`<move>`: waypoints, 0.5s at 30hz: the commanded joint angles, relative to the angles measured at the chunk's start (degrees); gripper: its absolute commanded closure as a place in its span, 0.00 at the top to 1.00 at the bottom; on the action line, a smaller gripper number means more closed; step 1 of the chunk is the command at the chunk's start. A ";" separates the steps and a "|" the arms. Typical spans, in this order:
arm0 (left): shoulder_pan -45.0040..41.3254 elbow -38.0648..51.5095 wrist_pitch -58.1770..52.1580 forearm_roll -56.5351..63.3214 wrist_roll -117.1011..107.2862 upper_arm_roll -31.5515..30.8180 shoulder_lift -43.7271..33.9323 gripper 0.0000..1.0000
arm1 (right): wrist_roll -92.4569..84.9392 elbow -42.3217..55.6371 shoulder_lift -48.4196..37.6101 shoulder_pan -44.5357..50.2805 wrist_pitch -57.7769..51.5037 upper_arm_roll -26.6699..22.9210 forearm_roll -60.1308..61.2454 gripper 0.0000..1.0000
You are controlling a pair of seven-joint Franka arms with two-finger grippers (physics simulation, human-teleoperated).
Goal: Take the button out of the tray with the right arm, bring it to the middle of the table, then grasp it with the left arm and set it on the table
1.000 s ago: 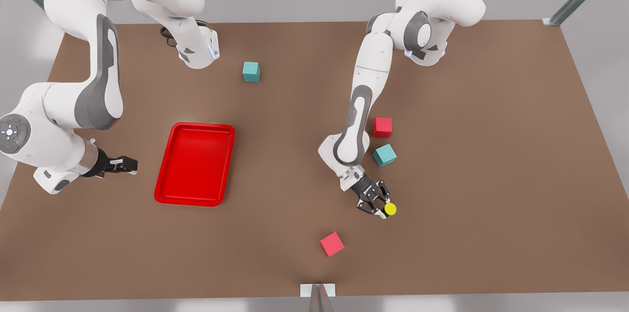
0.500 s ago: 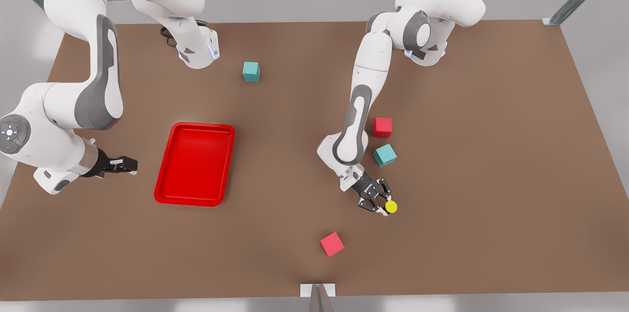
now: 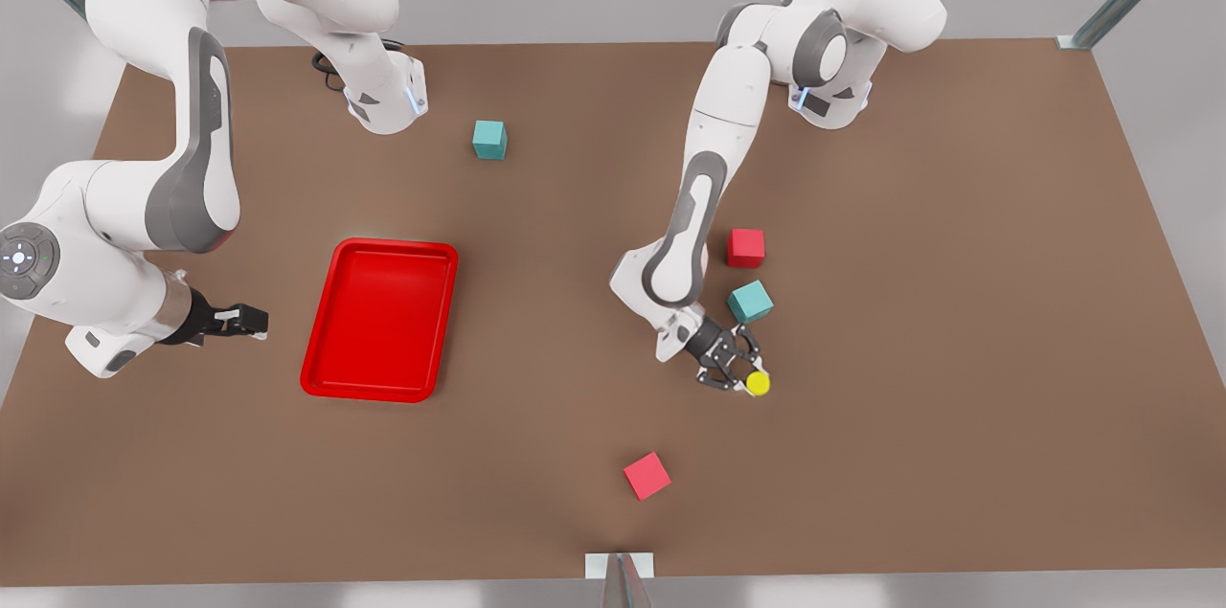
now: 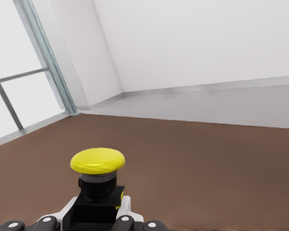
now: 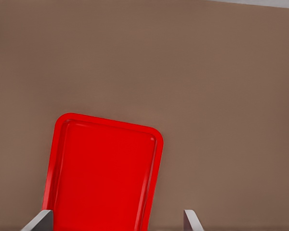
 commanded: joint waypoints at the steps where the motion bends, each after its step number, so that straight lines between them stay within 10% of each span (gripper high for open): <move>1: 0.37 0.53 -0.91 -5.70 19.46 -0.31 0.07 1.00 | -0.04 0.03 -0.07 0.00 -0.04 0.00 0.04 1.00; 15: 0.99 3.87 8.15 -5.70 -4.54 0.40 1.92 1.00 | -0.12 0.03 -0.16 0.00 -0.04 0.00 0.04 1.00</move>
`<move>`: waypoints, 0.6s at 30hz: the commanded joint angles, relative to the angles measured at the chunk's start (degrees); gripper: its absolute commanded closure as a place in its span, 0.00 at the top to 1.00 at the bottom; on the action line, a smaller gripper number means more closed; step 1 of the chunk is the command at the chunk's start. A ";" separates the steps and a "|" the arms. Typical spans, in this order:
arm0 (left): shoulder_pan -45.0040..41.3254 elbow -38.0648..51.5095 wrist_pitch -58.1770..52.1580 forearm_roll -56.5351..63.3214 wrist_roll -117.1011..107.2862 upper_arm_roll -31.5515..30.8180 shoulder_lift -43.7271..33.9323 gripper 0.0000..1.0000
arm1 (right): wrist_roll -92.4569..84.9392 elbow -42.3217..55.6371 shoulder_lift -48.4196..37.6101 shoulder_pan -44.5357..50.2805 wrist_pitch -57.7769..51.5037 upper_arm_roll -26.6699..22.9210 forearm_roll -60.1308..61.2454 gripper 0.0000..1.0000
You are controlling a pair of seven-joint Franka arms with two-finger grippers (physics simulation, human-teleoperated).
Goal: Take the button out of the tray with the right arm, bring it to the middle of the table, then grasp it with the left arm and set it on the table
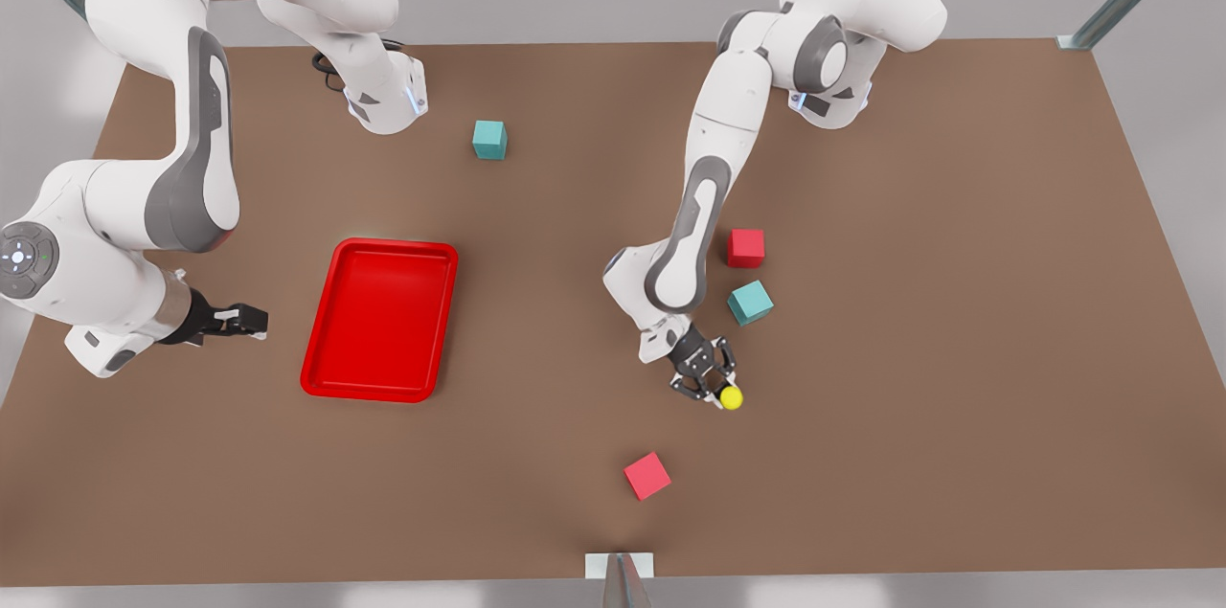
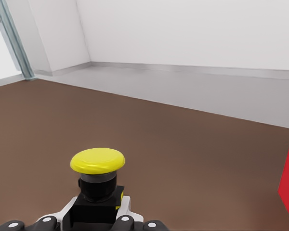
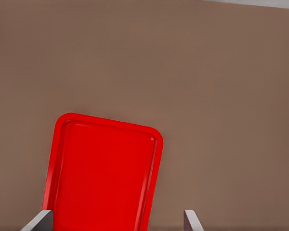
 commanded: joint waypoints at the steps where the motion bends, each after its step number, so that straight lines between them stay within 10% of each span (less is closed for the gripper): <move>1: 0.03 0.24 -3.51 -3.11 -0.70 0.03 0.19 1.00 | -0.11 0.03 -0.02 -0.07 -0.02 0.00 0.04 1.00; 18: 0.03 -0.55 -2.19 -2.94 -0.79 -0.50 1.07 1.00 | -0.11 0.03 -0.02 -0.07 -0.02 0.00 0.04 1.00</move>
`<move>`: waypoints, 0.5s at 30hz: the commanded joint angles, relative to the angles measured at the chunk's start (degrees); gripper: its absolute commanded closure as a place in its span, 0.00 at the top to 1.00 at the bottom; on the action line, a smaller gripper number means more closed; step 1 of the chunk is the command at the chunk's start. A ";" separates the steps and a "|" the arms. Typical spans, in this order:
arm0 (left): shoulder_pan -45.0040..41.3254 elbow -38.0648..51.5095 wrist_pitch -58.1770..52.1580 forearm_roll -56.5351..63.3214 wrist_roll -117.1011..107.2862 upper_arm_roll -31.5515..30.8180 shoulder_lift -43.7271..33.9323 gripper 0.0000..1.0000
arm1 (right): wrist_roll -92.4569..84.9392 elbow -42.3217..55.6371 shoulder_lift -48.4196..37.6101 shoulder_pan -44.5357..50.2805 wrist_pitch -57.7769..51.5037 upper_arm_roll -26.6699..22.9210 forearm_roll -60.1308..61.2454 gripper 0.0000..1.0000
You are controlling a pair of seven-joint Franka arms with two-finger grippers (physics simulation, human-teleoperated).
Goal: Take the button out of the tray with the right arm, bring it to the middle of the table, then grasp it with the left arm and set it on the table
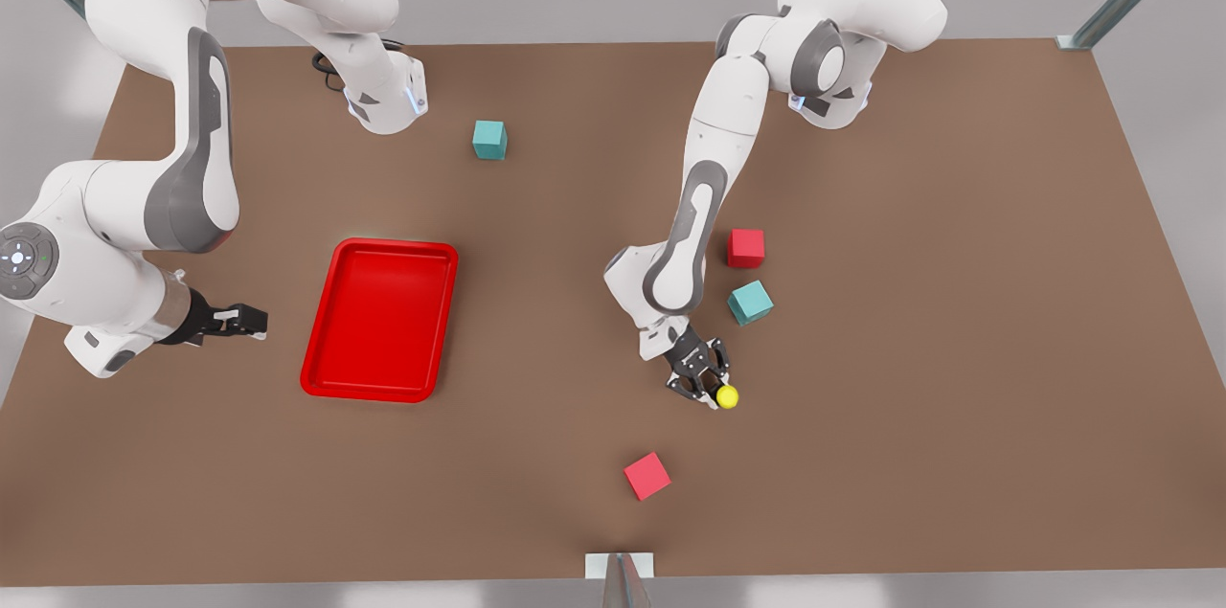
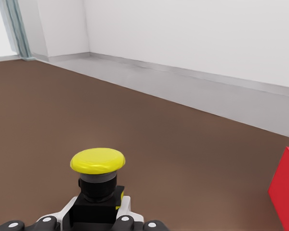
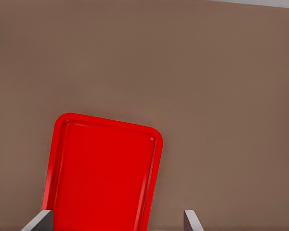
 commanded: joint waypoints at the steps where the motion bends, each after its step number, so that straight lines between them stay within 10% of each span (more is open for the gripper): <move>1: -0.05 0.01 -4.74 -4.56 8.48 -0.05 -0.01 1.00 | -0.06 0.03 -0.07 0.00 -0.03 0.00 0.04 1.00; 15: -0.40 0.19 -5.26 -5.71 10.24 -1.99 -0.80 1.00 | -0.06 0.03 -0.07 0.00 -0.03 0.00 0.04 1.00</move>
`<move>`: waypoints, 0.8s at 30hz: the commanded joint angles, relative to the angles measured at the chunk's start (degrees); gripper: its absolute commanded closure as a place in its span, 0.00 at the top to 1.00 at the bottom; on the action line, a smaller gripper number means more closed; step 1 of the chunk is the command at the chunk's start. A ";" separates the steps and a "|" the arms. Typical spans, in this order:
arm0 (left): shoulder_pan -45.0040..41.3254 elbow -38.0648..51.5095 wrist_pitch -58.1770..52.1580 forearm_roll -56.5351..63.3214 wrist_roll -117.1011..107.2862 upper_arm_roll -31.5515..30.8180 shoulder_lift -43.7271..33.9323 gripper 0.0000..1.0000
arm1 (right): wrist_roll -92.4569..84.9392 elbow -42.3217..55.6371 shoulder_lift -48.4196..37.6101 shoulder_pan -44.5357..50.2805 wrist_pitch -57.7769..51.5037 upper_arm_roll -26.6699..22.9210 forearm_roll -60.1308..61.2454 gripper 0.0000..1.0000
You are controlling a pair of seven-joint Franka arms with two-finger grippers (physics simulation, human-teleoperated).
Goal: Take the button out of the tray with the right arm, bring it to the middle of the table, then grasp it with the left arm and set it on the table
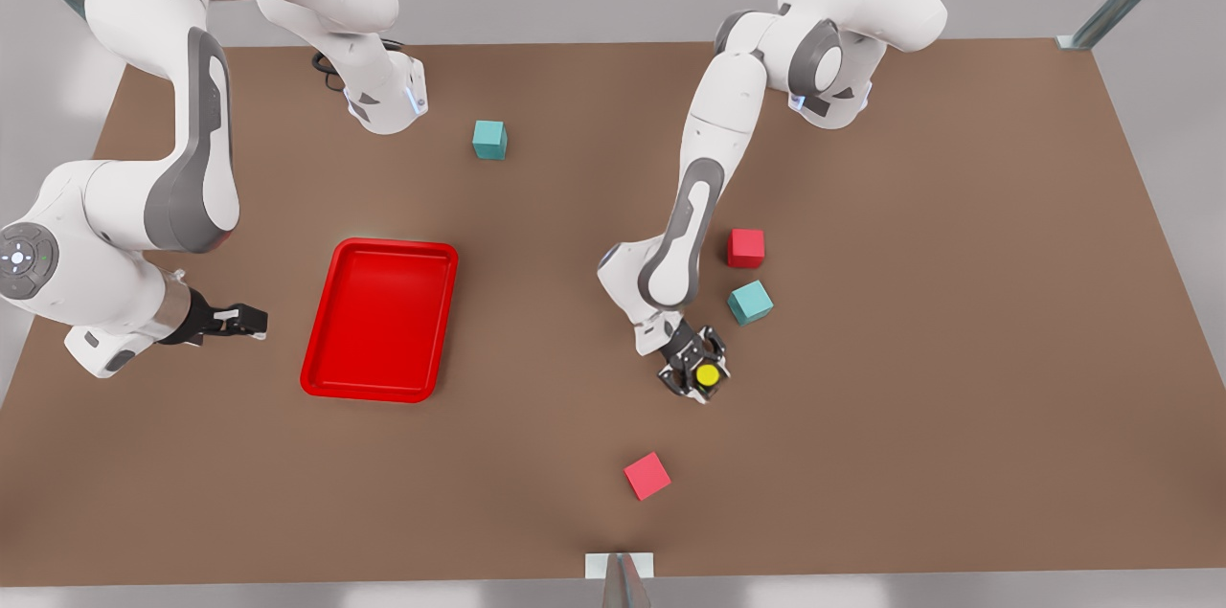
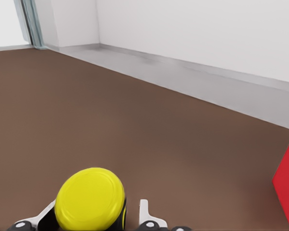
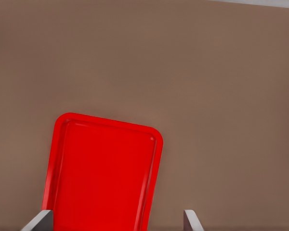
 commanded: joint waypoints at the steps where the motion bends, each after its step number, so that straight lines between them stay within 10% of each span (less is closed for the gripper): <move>1: 0.01 0.13 -2.47 -2.32 10.25 -0.18 -0.25 1.00 | -0.05 0.03 -0.07 0.00 0.00 0.00 0.04 1.00; 15: 0.01 -0.57 -7.56 -7.68 21.67 -0.62 -10.44 1.00 | -0.05 0.03 -0.16 0.09 -0.09 0.00 0.04 1.00; 24: 15.57 0.49 -24.53 -48.38 91.71 -0.89 -42.53 1.00 | -0.05 0.03 -0.16 0.00 -0.09 0.00 0.04 1.00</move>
